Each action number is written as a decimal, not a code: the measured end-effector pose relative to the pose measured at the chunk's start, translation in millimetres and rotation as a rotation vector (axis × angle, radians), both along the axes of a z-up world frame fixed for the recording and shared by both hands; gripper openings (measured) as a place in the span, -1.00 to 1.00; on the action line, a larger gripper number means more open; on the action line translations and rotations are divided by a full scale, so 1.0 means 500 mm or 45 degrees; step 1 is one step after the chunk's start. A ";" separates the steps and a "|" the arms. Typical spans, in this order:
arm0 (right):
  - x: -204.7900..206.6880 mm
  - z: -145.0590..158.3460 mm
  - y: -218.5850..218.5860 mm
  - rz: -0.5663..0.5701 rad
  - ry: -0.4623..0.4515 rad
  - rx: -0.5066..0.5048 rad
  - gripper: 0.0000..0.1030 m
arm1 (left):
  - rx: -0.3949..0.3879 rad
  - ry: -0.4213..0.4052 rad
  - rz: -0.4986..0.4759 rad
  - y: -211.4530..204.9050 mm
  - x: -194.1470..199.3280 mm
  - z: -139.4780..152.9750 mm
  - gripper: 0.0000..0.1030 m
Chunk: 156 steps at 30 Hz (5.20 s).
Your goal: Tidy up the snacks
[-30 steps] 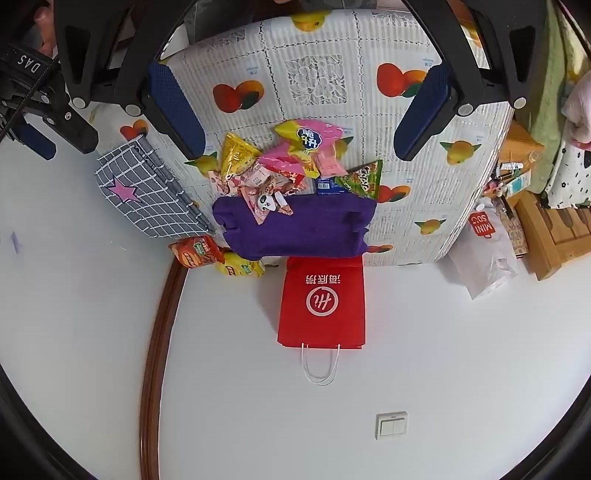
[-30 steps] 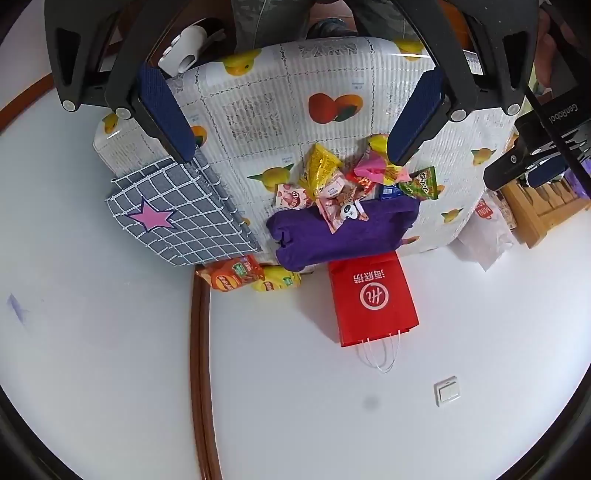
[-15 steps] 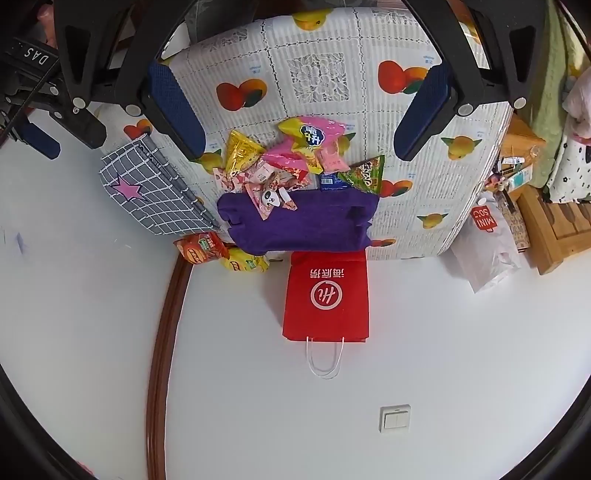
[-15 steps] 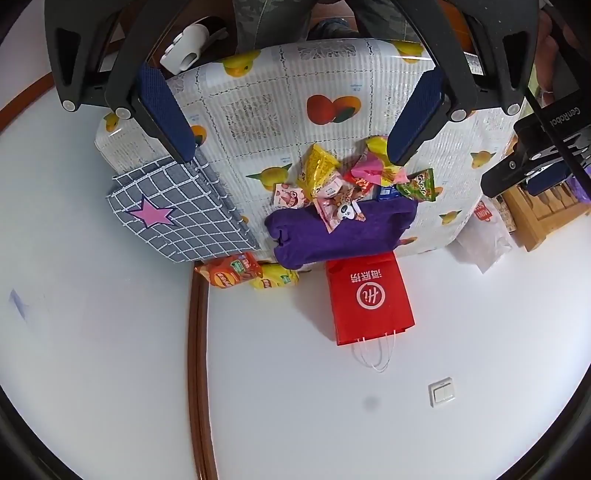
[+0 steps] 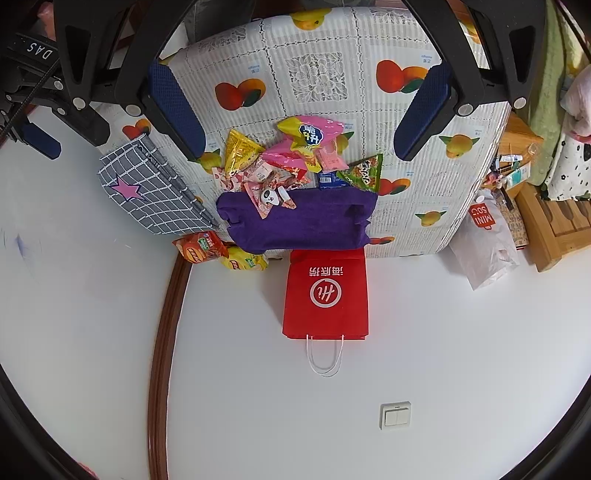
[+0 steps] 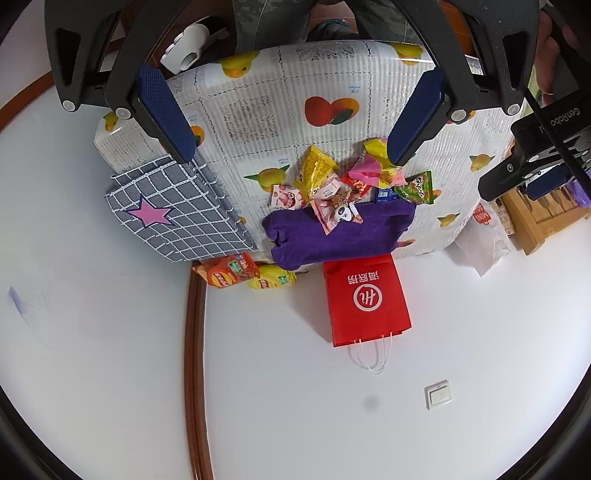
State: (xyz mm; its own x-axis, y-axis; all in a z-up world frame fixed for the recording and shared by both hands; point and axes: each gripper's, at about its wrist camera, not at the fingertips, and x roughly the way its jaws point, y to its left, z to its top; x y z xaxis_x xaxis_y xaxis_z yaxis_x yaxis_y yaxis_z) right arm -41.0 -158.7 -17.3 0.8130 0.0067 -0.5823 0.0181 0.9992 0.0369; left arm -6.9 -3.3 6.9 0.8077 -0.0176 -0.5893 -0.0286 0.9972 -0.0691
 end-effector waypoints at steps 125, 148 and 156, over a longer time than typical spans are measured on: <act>0.457 -0.351 0.056 -0.017 0.381 0.073 0.67 | -0.053 0.430 0.090 0.147 0.249 -0.326 0.98; 0.395 -0.382 -0.053 0.017 0.405 0.101 0.09 | 0.055 0.462 -0.105 0.014 0.323 -0.359 0.95; 0.372 -0.383 -0.068 0.023 0.377 0.092 -0.07 | 0.132 0.520 -0.101 -0.020 0.351 -0.398 0.66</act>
State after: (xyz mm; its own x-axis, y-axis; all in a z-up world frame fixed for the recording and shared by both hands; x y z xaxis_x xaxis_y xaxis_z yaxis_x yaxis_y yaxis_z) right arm 145.2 -192.8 -208.9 0.6073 0.0693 -0.7914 0.0212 0.9944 0.1034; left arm 168.5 -13.0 -192.1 0.5062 0.0059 -0.8624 0.0443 0.9985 0.0328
